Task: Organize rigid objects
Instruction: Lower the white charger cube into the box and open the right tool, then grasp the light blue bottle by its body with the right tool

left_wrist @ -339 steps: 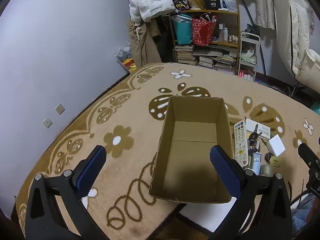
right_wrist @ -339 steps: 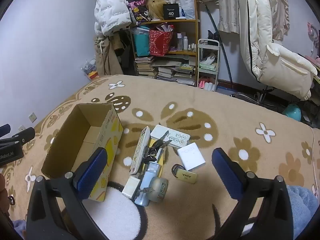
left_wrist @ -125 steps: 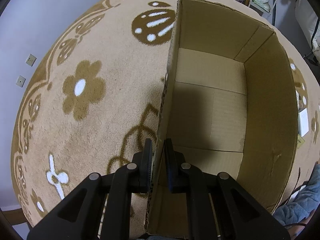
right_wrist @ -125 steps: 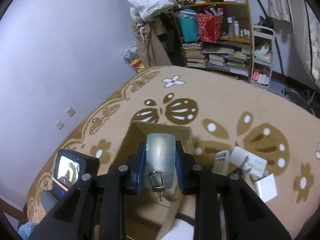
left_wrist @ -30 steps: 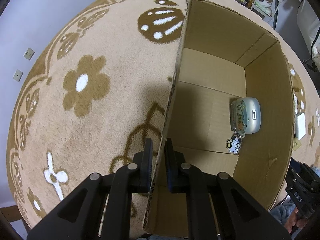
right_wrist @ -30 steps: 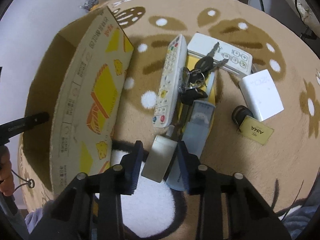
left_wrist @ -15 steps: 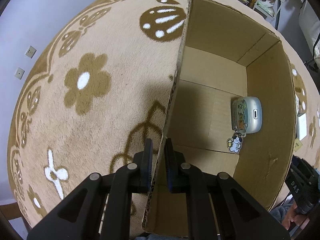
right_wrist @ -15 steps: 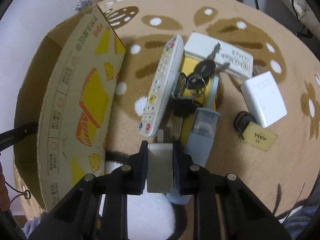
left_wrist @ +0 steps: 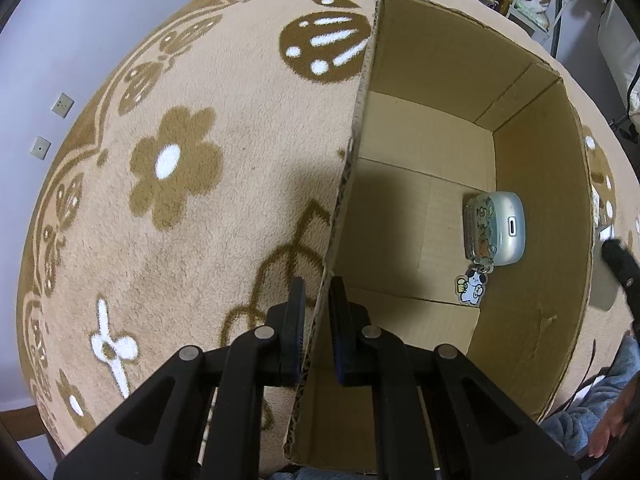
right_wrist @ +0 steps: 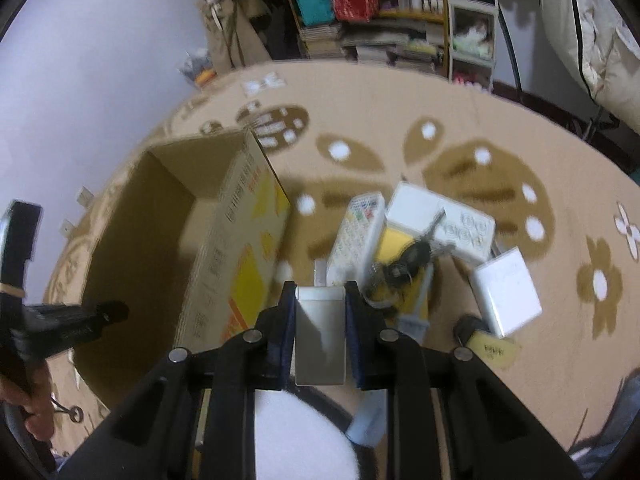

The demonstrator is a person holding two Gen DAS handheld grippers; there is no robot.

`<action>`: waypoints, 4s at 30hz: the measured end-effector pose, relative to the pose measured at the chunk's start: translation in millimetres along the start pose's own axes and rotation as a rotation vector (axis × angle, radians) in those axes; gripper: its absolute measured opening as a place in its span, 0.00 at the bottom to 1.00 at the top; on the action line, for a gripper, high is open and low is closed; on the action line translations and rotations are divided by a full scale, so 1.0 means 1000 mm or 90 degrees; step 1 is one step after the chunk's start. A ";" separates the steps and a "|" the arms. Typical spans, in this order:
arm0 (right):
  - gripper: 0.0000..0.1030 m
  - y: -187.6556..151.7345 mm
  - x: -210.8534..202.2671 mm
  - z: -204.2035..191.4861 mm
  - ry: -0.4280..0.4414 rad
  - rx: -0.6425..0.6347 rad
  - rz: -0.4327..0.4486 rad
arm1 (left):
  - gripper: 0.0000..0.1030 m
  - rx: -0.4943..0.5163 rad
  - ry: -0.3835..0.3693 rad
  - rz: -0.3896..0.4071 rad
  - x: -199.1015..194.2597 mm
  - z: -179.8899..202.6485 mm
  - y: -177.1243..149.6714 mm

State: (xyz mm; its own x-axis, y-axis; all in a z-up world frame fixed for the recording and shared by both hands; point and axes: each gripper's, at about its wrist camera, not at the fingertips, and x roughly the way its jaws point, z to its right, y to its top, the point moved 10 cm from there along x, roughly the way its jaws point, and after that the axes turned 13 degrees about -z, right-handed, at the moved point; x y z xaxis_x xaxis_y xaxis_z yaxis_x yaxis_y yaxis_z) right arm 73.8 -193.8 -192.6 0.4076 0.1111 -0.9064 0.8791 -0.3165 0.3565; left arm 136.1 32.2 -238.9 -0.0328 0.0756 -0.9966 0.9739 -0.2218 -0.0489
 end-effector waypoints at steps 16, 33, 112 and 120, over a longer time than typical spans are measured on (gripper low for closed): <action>0.24 0.039 -0.042 -0.086 0.075 -0.106 0.119 | 0.10 -0.004 -0.007 -0.005 0.002 -0.002 0.002; 0.24 0.029 0.023 -0.099 0.147 -0.105 0.031 | 0.10 0.002 -0.002 -0.004 0.002 0.000 0.001; 0.98 -0.047 0.051 0.079 -0.140 0.088 -0.132 | 0.11 -0.012 -0.009 -0.021 0.011 -0.006 0.001; 0.67 -0.067 0.077 0.084 -0.125 0.125 -0.211 | 0.10 -0.014 -0.012 -0.020 0.011 -0.005 0.001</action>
State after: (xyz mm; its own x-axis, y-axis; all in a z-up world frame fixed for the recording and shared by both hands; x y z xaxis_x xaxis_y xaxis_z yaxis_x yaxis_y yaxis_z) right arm 25.3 -243.4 -305.6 0.0398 0.0606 -0.9974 0.8831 -0.4692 0.0067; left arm 137.7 38.1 -249.7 -0.0677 0.0643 -0.9956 0.9769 -0.1983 -0.0793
